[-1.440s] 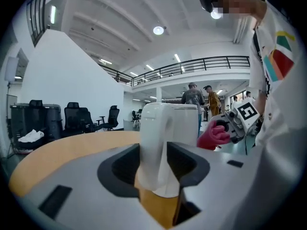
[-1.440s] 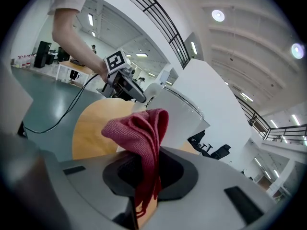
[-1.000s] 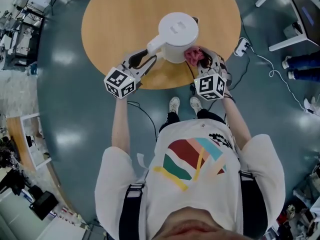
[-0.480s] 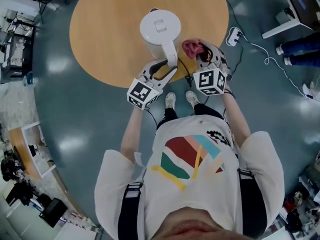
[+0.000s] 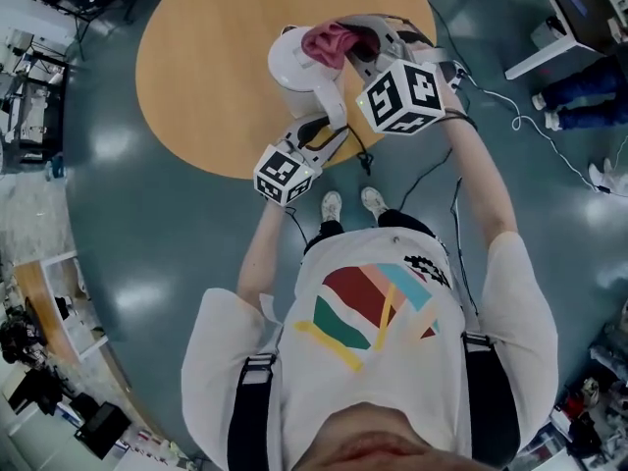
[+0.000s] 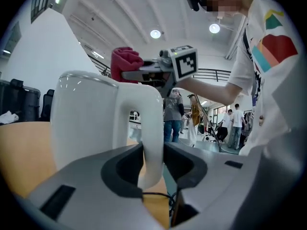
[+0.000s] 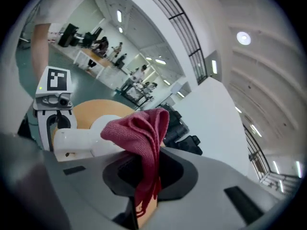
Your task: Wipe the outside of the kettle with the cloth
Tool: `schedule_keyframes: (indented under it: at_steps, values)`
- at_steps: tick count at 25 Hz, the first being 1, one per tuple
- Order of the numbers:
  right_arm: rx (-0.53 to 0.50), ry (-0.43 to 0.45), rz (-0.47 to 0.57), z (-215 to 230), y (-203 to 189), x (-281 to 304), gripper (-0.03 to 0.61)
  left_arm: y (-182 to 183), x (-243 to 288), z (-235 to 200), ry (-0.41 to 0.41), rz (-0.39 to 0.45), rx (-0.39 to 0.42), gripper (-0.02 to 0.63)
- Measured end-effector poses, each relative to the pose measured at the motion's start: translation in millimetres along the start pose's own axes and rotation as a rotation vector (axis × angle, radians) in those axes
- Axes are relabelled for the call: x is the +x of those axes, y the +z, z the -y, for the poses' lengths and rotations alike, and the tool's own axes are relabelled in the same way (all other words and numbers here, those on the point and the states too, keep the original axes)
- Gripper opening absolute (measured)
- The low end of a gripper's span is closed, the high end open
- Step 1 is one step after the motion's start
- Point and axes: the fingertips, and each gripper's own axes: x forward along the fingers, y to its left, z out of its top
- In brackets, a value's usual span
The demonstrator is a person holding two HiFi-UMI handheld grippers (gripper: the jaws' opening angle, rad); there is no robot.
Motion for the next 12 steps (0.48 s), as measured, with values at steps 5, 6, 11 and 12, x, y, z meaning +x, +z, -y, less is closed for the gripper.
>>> schedule_keyframes:
  at_steps: [5,6,11,12]
  values:
    - [-0.173,0.231,-0.096,-10,18,48,0.048,-3,5,-1,-0.014,0.003,-0.018,0.173]
    - [-0.187,0.272,-0.116,-14,22,56,0.048,-3,3,-2,-0.013,0.005,-0.017,0.173]
    - [-0.260,0.403,-0.206,-31,43,89,0.046,5,-12,-10,-0.013,0.027,-0.018,0.172]
    - [-0.272,0.407,-0.216,-32,46,93,0.048,6,-14,-11,-0.017,0.029,-0.017,0.172]
